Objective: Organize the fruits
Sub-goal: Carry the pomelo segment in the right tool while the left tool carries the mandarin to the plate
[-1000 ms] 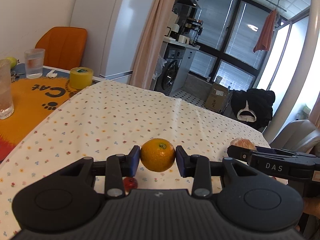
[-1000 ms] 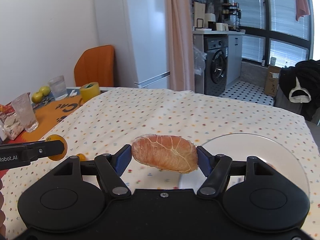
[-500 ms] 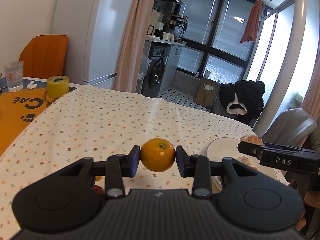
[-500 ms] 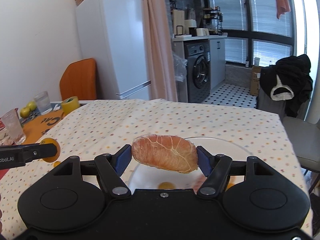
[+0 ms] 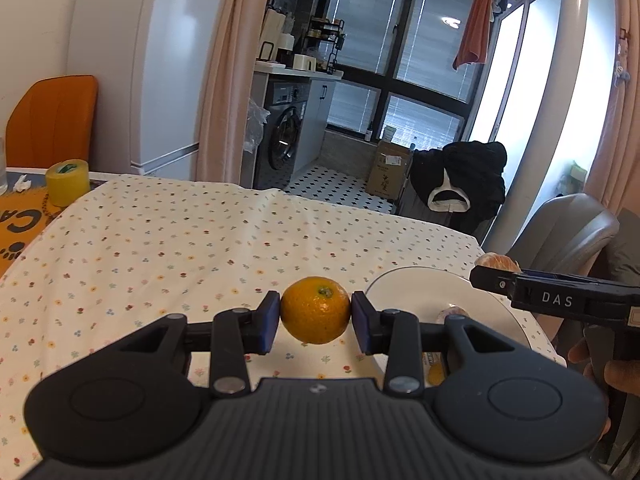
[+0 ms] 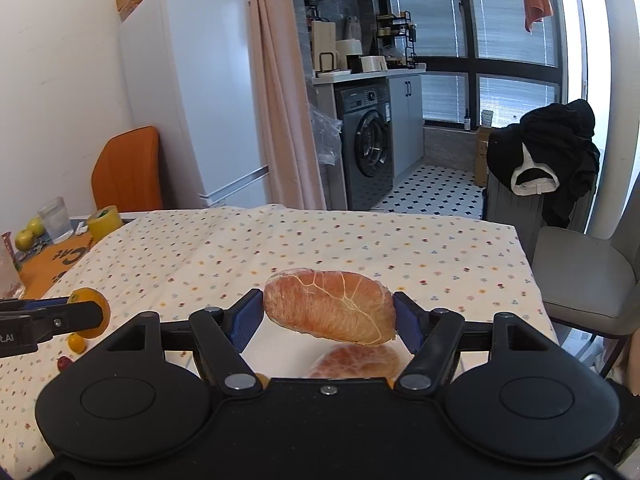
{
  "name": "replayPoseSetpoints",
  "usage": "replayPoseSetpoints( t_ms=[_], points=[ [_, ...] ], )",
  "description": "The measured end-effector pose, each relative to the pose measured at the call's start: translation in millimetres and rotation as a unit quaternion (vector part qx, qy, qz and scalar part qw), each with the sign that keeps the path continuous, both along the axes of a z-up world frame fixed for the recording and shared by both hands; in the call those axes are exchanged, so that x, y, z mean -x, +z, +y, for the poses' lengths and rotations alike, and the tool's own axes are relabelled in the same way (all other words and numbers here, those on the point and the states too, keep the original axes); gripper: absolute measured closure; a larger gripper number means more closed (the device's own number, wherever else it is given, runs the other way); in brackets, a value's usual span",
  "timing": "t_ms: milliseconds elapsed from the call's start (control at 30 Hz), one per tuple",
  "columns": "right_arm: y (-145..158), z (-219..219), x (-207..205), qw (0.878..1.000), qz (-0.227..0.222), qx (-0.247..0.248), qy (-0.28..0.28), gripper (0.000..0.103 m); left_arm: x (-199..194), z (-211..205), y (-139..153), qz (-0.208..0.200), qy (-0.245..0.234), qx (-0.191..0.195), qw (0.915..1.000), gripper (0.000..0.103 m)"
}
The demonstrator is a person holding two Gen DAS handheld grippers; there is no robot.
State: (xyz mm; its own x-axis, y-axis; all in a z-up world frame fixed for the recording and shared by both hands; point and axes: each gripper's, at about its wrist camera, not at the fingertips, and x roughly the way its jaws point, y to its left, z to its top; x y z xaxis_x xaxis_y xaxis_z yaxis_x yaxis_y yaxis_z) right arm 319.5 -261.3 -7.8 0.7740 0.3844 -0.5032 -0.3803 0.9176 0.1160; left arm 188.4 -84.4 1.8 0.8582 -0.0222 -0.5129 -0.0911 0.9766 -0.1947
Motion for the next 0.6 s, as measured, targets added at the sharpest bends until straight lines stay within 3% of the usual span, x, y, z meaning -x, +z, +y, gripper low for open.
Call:
replayPoseSetpoints(
  t_ms=[600],
  points=[
    [-22.7, 3.4, -35.1, 0.999, 0.026, -0.008, 0.022, 0.037, -35.7, -27.0, -8.2, 0.02, -0.022, -0.013, 0.9995, 0.066]
  ],
)
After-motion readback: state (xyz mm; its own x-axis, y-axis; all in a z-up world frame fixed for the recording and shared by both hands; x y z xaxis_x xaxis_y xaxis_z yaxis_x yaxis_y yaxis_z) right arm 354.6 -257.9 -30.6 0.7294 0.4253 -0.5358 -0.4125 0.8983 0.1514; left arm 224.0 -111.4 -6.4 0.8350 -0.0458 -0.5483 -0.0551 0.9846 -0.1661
